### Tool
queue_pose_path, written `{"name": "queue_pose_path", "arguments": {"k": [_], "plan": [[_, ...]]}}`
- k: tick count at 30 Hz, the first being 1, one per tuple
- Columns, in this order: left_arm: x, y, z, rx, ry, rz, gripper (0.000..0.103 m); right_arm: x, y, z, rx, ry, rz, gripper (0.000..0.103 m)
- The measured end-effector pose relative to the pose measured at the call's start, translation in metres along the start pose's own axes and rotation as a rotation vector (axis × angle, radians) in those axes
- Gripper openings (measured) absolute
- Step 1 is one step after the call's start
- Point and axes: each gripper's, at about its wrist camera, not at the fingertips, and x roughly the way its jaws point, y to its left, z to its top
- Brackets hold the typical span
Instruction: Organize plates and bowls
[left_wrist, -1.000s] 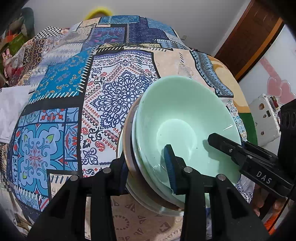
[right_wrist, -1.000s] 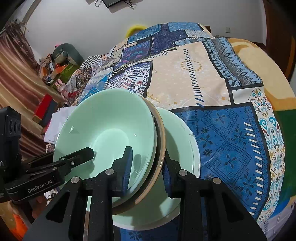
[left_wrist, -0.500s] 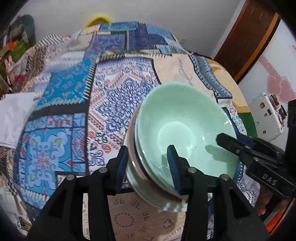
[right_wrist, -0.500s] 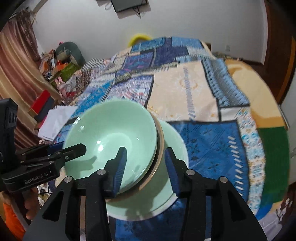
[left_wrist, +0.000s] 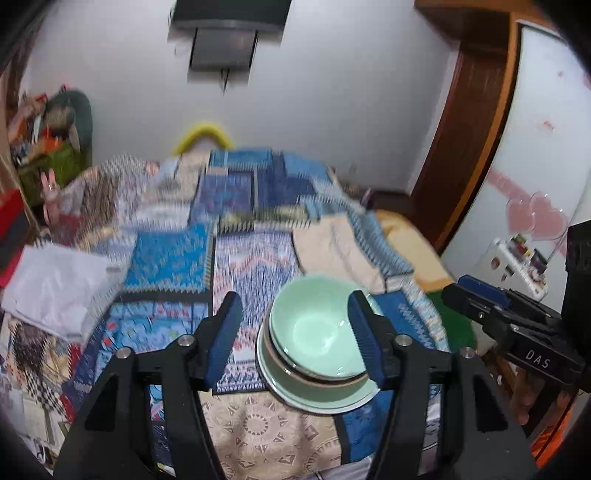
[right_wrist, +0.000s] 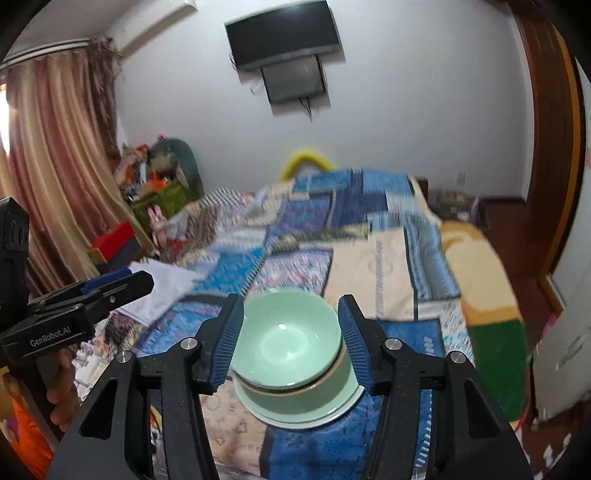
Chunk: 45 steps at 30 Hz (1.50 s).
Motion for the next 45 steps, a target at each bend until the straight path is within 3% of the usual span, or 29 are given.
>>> {"name": "queue_pose_path", "arguments": {"k": [4, 6, 9, 14, 20, 26, 45], "plan": [[-0.041, -0.008, 0.006, 0.005, -0.113, -0.005, 0.074, -0.029, 0.011, 0.006, -0.032, -0.082, 0.004, 0.058], [-0.061, -0.012, 0.007, 0.007, -0.17, 0.001, 0.085, -0.043, 0.016, 0.008, -0.051, -0.123, 0.006, 0.062], [-0.085, -0.019, 0.006, 0.019, -0.245, 0.013, 0.095, -0.057, 0.022, 0.008, -0.068, -0.169, 0.008, 0.071], [-0.111, -0.03, 0.002, 0.062, -0.319, 0.026, 0.101, -0.07, 0.027, 0.007, -0.08, -0.222, 0.007, 0.085], [-0.129, -0.042, -0.006, 0.111, -0.376, 0.043, 0.103, -0.076, 0.027, 0.007, -0.079, -0.262, 0.002, 0.093], [-0.133, -0.046, -0.009, 0.12, -0.387, 0.044, 0.103, -0.079, 0.028, 0.004, -0.078, -0.288, -0.018, 0.101], [-0.125, -0.046, -0.01, 0.119, -0.371, 0.031, 0.103, -0.083, 0.026, -0.003, -0.076, -0.292, -0.024, 0.102]]}}
